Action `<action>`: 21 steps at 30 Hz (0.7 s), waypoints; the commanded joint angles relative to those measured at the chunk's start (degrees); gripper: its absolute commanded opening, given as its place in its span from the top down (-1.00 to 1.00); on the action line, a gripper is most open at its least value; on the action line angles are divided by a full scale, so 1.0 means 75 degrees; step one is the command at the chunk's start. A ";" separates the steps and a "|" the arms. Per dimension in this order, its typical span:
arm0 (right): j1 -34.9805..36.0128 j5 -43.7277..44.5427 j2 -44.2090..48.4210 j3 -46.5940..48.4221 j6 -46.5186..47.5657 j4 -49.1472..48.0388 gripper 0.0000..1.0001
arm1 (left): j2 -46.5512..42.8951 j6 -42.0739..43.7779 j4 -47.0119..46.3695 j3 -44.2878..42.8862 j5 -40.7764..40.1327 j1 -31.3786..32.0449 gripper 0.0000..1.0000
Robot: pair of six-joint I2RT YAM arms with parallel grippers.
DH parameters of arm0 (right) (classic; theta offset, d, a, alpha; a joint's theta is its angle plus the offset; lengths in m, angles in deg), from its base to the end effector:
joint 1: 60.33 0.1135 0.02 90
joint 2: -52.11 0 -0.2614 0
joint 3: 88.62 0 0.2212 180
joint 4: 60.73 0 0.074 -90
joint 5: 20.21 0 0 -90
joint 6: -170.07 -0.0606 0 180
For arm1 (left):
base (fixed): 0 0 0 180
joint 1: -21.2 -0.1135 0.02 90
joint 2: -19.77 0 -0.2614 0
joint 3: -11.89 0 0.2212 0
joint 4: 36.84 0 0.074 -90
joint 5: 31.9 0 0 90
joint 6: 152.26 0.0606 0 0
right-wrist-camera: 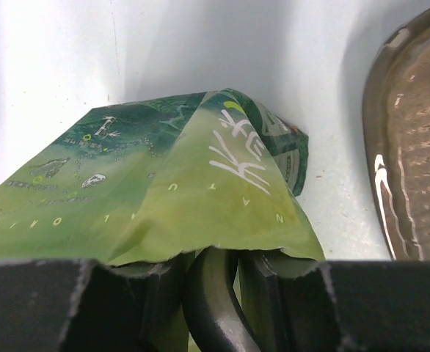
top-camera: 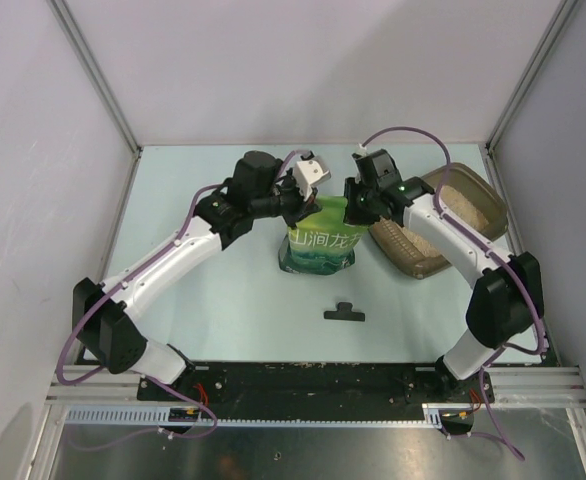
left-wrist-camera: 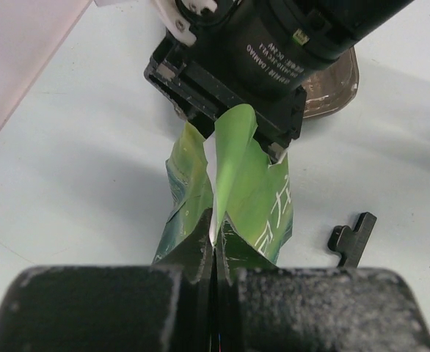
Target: Fill the litter box with clean litter
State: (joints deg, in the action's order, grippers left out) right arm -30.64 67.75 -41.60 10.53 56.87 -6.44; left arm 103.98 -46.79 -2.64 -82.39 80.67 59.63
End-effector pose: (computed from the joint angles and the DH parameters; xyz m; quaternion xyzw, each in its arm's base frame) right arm 0.2992 0.1731 0.2940 -0.0592 0.9342 0.1714 0.3072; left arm 0.2441 -0.2233 0.3591 0.4679 0.6855 -0.2671 0.4898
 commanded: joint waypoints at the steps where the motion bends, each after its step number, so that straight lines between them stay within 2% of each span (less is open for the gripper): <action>1: 0.0014 -0.0687 -0.0115 -0.0773 -0.0491 -0.1035 1.00 | -0.0446 -0.0609 -0.1102 -0.0052 0.0085 -0.0039 1.00; 2: 0.0002 -0.1211 -0.0091 -0.1041 -0.0608 -0.1270 1.00 | -0.0458 -0.0609 -0.1090 0.0007 0.0096 -0.0039 1.00; 8: -0.0009 -0.2432 0.0190 -0.1559 -0.0938 -0.2185 1.00 | -0.0493 -0.0585 -0.1102 0.0090 0.0073 -0.0039 1.00; 13: -0.0642 -0.4106 0.0295 -0.1595 -0.1148 -0.2700 1.00 | -0.0528 -0.0492 -0.1090 0.0148 0.0003 -0.0027 1.00; 21: -0.1802 -0.5901 0.0553 -0.1583 -0.1991 -0.3123 1.00 | -0.0750 0.0222 -0.1090 0.0488 -0.0067 -0.0039 0.99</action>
State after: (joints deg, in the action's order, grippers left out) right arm -40.70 36.56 -39.50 -1.51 47.52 -25.24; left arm 102.77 -46.84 -6.05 -79.26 80.63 59.63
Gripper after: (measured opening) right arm 0.305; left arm 0.005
